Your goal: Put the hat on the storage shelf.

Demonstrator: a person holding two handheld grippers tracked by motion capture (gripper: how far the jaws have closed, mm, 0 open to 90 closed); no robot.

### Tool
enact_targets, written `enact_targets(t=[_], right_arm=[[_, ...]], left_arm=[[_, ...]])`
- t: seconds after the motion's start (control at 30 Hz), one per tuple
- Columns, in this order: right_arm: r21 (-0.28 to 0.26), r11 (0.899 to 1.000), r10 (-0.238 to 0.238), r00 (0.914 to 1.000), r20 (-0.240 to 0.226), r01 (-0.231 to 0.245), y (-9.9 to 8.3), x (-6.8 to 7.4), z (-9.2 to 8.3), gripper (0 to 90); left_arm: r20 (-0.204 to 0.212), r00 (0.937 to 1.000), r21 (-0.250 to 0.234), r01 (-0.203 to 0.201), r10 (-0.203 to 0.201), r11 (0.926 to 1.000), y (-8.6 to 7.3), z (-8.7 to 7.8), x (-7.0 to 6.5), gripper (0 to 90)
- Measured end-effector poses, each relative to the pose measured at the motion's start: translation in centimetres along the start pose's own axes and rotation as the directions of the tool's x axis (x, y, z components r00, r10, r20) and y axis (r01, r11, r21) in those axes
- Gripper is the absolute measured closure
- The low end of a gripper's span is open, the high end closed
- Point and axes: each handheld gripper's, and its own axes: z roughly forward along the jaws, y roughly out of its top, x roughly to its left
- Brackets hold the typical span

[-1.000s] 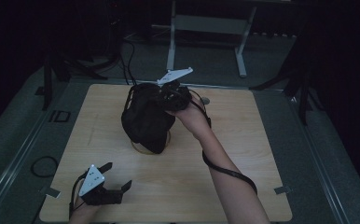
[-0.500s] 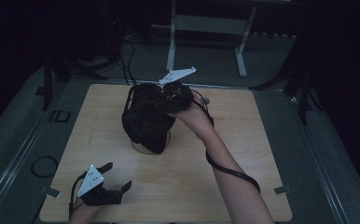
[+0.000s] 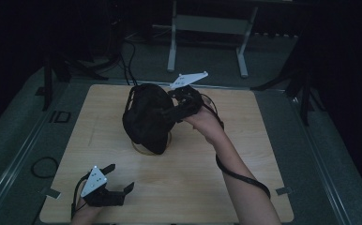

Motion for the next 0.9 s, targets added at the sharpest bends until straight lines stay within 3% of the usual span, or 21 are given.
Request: enact_targets(t=[0.1,0.9], right_arm=[[-0.023,1.000,-0.020,0.9998,-0.003,0.020,-0.5,0.2,-0.5,13.7],[-0.013,1.000,-0.025,0.9995,0.021,0.025,-5.7,1.2,-1.8,14.0]], left_arm=[[0.000,1.0000,0.003,0.002,-0.002,1.0000,0.0,0.0,0.0,3.1],[-0.008,0.9999,0.014,-0.010,0.010,0.9999,-0.1,0.1,-0.1,3.1]])
